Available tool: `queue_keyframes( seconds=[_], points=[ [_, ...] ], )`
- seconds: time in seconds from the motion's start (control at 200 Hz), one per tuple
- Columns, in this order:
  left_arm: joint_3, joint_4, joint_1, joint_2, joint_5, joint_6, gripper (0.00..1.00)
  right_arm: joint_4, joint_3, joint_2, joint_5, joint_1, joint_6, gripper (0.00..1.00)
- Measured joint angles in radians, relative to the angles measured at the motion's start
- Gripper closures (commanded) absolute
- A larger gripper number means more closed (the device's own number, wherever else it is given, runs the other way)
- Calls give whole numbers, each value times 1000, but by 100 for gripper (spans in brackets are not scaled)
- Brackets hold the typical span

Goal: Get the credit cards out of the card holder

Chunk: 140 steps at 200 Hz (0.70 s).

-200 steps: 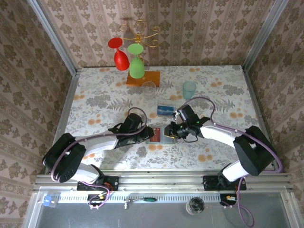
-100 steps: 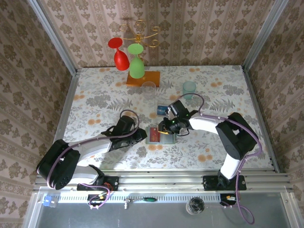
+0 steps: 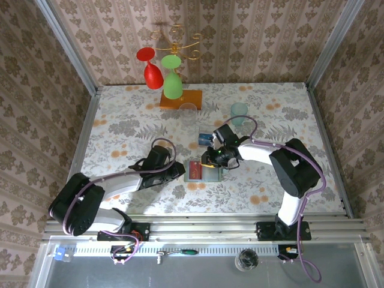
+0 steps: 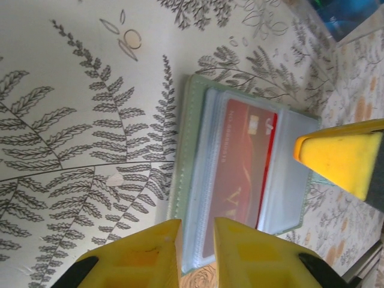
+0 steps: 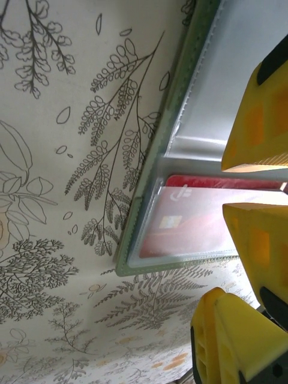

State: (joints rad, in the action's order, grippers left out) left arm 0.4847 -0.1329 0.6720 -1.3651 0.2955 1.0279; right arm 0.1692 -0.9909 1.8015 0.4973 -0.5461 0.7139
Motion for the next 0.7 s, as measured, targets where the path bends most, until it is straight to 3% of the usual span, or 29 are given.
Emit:
queue_keyframes(
  seconds=[0.7],
  points=[
    [90, -32, -7, -142, 60, -39, 79, -2, 30, 24, 13, 14, -56, 78]
  ],
)
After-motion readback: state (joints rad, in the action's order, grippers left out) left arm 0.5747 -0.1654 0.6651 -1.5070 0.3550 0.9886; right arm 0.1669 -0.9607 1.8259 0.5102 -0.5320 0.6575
